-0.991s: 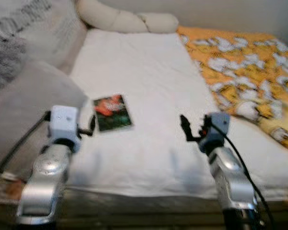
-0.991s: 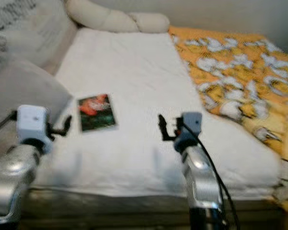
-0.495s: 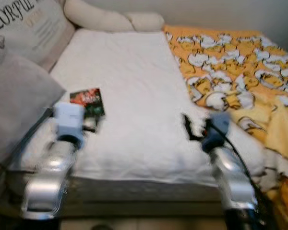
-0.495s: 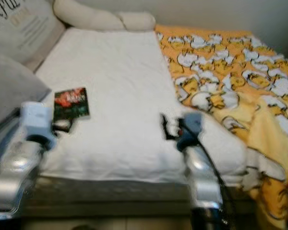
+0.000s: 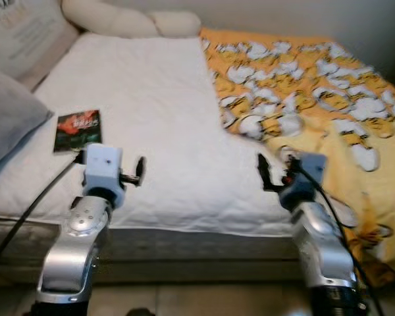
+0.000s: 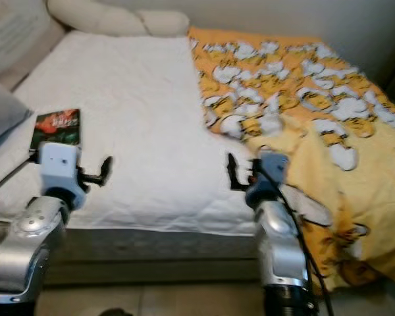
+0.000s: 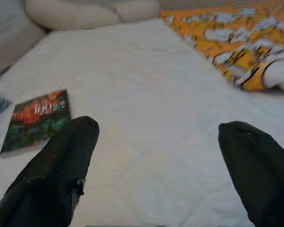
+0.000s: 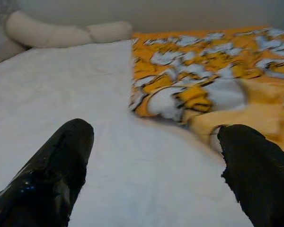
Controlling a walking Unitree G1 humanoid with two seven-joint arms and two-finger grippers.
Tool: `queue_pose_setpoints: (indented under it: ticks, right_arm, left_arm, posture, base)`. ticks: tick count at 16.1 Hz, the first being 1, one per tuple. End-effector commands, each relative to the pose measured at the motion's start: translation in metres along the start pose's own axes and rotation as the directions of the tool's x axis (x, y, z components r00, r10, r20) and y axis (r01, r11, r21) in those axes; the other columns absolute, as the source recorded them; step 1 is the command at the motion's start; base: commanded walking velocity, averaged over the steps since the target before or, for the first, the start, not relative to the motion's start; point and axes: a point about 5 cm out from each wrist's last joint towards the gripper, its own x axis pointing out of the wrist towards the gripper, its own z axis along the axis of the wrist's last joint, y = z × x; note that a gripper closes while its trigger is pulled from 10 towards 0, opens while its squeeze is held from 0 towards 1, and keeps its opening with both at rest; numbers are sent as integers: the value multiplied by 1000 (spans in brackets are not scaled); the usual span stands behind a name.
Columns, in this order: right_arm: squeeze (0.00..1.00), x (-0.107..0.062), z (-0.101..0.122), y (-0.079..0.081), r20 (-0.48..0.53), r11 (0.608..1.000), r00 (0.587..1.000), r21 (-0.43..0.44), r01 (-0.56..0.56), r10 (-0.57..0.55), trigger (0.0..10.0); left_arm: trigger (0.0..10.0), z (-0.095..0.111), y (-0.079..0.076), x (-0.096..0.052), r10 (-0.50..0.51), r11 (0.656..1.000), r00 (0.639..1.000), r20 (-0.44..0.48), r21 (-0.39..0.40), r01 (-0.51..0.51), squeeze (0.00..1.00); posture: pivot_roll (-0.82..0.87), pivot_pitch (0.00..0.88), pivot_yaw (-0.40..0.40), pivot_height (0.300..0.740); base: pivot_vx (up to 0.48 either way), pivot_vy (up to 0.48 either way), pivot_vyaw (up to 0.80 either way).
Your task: Clean up the room
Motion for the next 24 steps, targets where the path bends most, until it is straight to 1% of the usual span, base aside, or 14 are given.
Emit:
queue_pose_setpoints:
  ticks: [1,2,3,4,6,9,12,14,16,17,19,21,23,24]
  right_arm:
    - [1000,2,5,10,17,999,999,18,-42,42,10000]
    - [1000,1,6,13,20,997,997,2,-79,79,10000]
    - [1000,0,6,13,24,997,996,-3,-82,82,10000]
    - [1000,0,7,14,29,996,996,-4,-86,86,10000]
    - [1000,-1,7,14,31,997,996,-22,-79,80,10000]
    - [1000,-1,8,12,27,996,996,-25,-80,81,10000]
    - [1000,-2,5,11,-19,994,994,-27,-104,103,10000]
    - [1000,-1,2,7,-39,995,996,-55,-80,78,10000]
    - [1000,0,1,6,-50,994,996,-75,-81,77,10000]
    - [1000,1,2,5,-46,993,996,-81,-82,78,10000]
    - [1000,2,4,3,-44,992,996,-98,-78,74,10000]
    - [1000,3,3,1,-58,992,996,-103,-74,68,10000]
    - [1000,3,1,2,-80,993,995,-90,-71,63,10000]
    - [1000,3,0,4,-90,993,993,-83,-78,70,10000]
  left_arm:
    - [10000,0,5,-1,22,1000,1000,2,12,-22,0]
    - [10000,-1,4,-1,8,1000,1000,-20,-26,-8,0]
    - [10000,-1,0,-3,-46,992,998,-42,-121,40,0]
    - [10000,0,-4,-4,-80,982,996,-29,-175,74,0]
    - [10000,0,-5,-3,-86,981,996,-32,-179,79,0]
    - [10000,-14,-3,-2,-9,999,991,-134,-34,4,0]
    - [10000,-14,-9,-1,-17,998,991,-132,-68,8,0]
    - [10000,-13,-10,0,-29,998,990,-135,-53,22,0]
    - [10000,-6,-7,2,-11,998,998,-61,-68,6,0]
    - [10000,-3,-3,4,30,995,999,-36,-97,-34,0]
    - [10000,-1,-1,5,53,993,998,-26,-100,-55,125]
    - [10000,-1,-1,6,55,993,998,-25,-102,-57,165]
    - [10000,0,-1,8,64,994,998,-8,-93,-64,133]
    - [10000,-2,-1,8,78,989,997,-25,-127,-81,137]
  posture:
    - [57,0,-47,740]
    - [58,0,-47,740]
    - [59,0,-46,740]
    - [59,0,-45,740]
    - [56,0,-43,740]
    - [50,0,-41,740]
    - [34,0,-36,740]
    - [33,0,-38,740]
    - [32,0,-39,740]
    - [31,0,-40,740]
    - [31,0,-44,740]
    - [30,0,-46,740]
    - [27,0,-46,740]
    - [27,0,-45,740]
  base:
    - [0,-345,0]
    - [0,-349,0]
    - [0,-319,0]
    - [0,0,0]
    - [0,0,0]
    - [0,0,0]
    - [0,0,0]
    - [0,0,0]
    - [0,0,0]
    - [0,0,0]
    - [0,-141,0]
    - [0,-351,0]
    - [0,-176,0]
    - [0,0,0]
